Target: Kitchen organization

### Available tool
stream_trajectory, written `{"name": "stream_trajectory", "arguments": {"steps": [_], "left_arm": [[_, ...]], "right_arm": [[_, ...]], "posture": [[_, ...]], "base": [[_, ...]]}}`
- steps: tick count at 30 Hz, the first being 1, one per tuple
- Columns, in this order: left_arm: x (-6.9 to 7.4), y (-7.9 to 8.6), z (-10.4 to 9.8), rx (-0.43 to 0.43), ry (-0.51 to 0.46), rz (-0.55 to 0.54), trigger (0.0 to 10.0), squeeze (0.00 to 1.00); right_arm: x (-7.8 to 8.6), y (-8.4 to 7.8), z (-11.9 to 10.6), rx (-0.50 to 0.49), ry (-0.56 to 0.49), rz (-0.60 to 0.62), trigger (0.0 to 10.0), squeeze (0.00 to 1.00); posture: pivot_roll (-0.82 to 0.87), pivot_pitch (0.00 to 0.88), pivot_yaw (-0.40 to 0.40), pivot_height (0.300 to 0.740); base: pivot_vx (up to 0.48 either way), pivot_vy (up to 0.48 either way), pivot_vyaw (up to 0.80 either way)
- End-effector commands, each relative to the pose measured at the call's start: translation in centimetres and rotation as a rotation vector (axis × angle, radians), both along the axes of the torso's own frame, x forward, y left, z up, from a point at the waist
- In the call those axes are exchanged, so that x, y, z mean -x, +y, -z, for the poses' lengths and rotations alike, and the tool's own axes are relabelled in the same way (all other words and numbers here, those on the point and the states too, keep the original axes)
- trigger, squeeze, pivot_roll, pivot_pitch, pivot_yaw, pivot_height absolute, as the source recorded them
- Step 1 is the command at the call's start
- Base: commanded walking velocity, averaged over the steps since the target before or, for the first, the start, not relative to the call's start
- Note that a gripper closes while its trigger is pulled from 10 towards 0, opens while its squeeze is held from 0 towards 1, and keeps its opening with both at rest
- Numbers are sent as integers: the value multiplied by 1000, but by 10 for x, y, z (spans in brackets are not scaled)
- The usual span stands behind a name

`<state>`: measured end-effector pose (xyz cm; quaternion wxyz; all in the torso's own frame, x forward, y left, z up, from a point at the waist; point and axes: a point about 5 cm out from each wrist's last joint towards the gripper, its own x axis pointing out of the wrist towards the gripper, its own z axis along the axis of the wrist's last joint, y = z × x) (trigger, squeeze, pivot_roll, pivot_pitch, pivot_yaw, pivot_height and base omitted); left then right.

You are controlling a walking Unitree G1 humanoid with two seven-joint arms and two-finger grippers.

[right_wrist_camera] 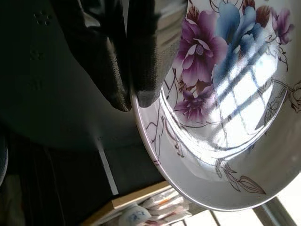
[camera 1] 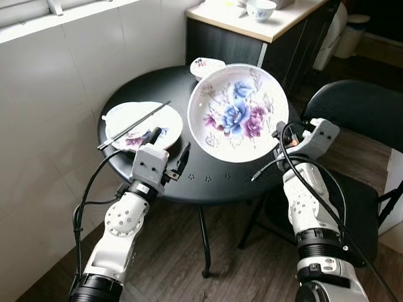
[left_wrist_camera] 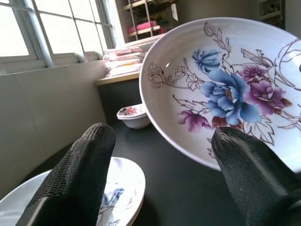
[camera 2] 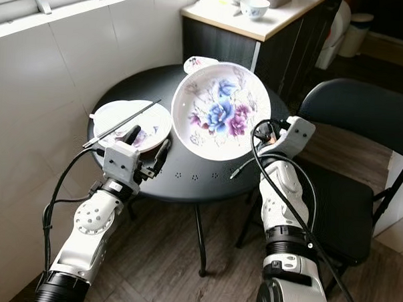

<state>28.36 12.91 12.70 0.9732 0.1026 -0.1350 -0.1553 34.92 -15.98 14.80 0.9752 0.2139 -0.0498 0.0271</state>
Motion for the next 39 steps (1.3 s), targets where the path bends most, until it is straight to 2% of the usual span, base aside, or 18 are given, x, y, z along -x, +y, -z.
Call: {"name": "stream_trajectory", "arguments": {"steps": [1,5,9,39], "left_arm": [[1,0,6,-25,29,2,10000,0],[1,0,7,-28,36,-1,10000,0],[1,1,8,-33,39,-6,10000,0],[1,5,9,-12,59,-37,10000,0]], "right_arm": [[0,5,-15,37,-81,-21,0,0],[4,10,-25,87,-150,-45,0,0],[7,14,-28,111,-176,-64,0,0],[13,20,-30,165,-223,-99,0,0]], "posture": [[3,0,-55,740],[3,0,-53,740],[5,0,-54,740],[5,0,-62,740]], "base": [[0,0,800],[0,0,800],[0,0,800],[0,0,800]]}}
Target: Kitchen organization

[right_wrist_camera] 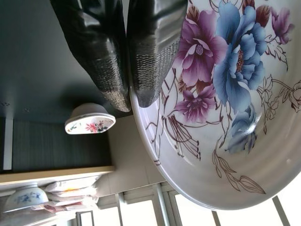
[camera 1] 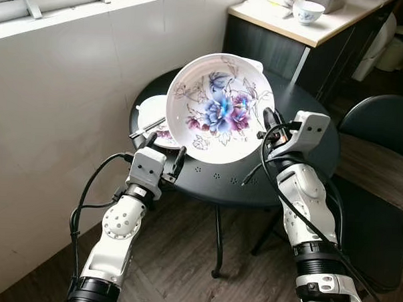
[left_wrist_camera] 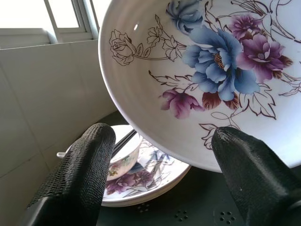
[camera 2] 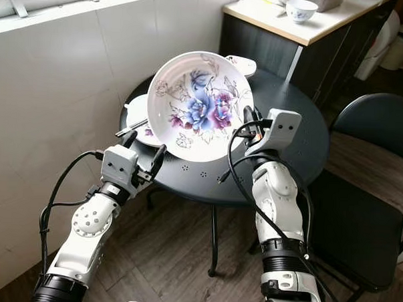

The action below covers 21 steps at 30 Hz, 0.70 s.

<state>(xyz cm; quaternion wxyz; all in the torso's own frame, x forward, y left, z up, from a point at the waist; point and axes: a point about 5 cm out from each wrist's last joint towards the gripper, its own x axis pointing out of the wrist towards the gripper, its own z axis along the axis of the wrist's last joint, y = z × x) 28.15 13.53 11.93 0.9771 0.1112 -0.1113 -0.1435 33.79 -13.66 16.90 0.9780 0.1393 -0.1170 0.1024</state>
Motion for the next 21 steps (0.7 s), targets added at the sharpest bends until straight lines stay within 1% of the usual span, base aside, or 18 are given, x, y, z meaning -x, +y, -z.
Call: {"name": "stream_trajectory", "arguments": {"steps": [1,21], "left_arm": [[-1,-1,2,9,18,-7,10000,0],[-1,0,2,12,25,-12,10000,0]], "right_arm": [[2,-3,-9,12,-57,8,0,0],[3,-2,-7,14,-53,4,0,0]], "posture": [[5,0,-62,740],[4,0,-62,740]], "base": [[0,0,800],[0,0,800]]}}
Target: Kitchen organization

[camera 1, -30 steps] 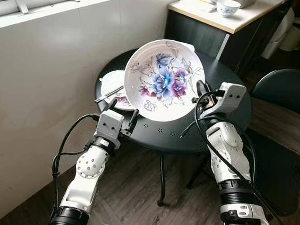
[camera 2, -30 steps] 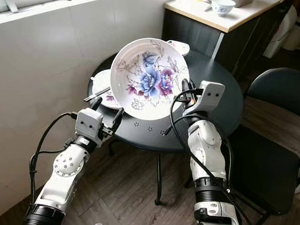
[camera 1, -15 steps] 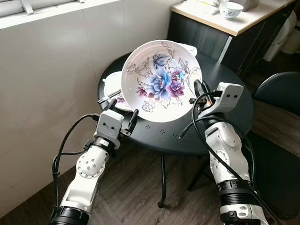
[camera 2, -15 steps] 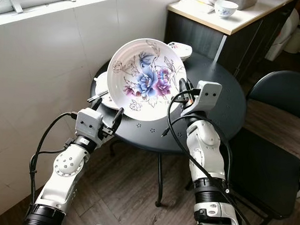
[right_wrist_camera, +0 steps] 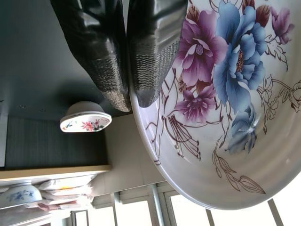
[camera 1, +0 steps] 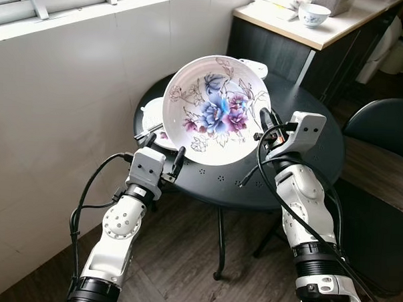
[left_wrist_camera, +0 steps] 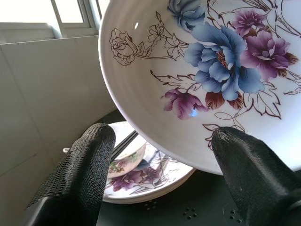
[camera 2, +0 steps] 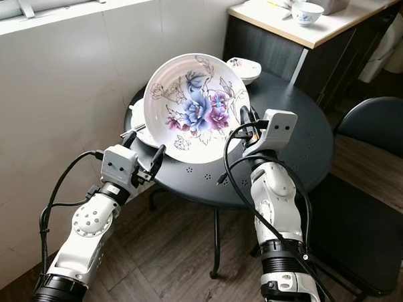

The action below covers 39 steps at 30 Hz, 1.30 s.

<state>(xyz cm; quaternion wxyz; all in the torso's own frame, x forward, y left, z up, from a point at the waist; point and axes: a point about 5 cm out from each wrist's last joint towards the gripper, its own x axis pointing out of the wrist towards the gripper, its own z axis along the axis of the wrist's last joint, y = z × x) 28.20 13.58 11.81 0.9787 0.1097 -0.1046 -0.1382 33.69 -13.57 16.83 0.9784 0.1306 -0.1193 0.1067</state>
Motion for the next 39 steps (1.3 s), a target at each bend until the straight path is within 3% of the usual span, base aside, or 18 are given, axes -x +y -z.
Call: {"name": "stream_trajectory", "arguments": {"steps": [1,8,16,39], "left_arm": [[0,-1,1,10,13,-1,10000,0],[0,0,1,11,16,-2,10000,0],[0,-1,1,14,16,2,10000,0],[1,-1,-2,5,-17,2,10000,0]], "right_arm": [[2,-3,-8,-7,-46,11,0,0],[2,-3,-7,-12,-44,13,0,0],[1,-3,-7,-18,-41,16,0,0],[4,4,-5,25,-59,-30,0,0]], "posture": [[4,0,-62,740],[5,0,-61,740],[4,0,-60,740],[5,0,-55,740]], "base": [[0,0,800],[0,0,786],[0,300,0],[0,0,795]]}}
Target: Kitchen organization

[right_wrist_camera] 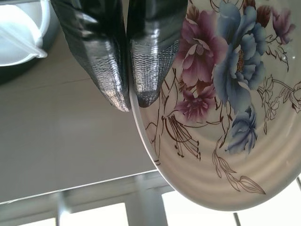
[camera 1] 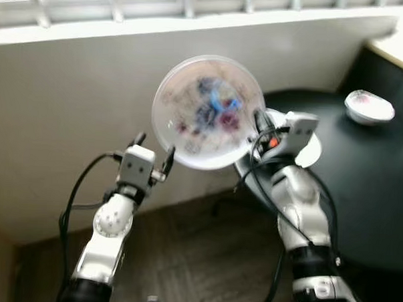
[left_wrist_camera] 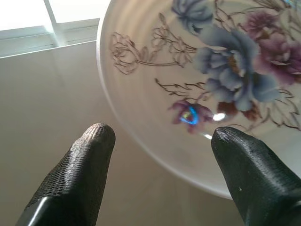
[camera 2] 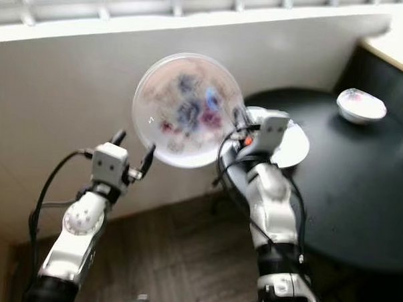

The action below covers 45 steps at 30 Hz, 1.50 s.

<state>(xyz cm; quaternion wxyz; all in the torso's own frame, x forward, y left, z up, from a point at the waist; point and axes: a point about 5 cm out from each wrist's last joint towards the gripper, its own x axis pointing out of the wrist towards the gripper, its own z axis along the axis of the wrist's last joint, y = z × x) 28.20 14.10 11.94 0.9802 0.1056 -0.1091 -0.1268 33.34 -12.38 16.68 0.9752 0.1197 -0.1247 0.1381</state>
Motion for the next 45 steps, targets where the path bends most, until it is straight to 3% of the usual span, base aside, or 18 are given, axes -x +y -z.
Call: {"name": "stream_trajectory", "arguments": {"steps": [1,12,23,37,45], "left_arm": [[0,-7,-1,-12,-7,23,10000,0],[1,-6,-2,-16,-14,22,10000,0],[0,-5,-2,-11,-10,22,10000,0],[0,-4,-7,19,-29,26,10000,0],[0,-4,-9,34,-43,25,10000,0]], "right_arm": [[1,-8,-6,-2,-38,26,0,0],[2,-6,-7,3,-47,22,0,0],[5,-1,-14,103,-130,17,0,0],[2,-2,-18,107,-151,38,0,0],[2,-3,-45,108,-283,93,0,0]], "posture": [[5,0,-55,740],[9,0,-55,740],[9,0,-56,740],[11,0,-60,740],[8,0,-59,740]], "base": [[0,0,800],[0,0,800],[0,0,800],[0,0,800],[0,0,755]]}}
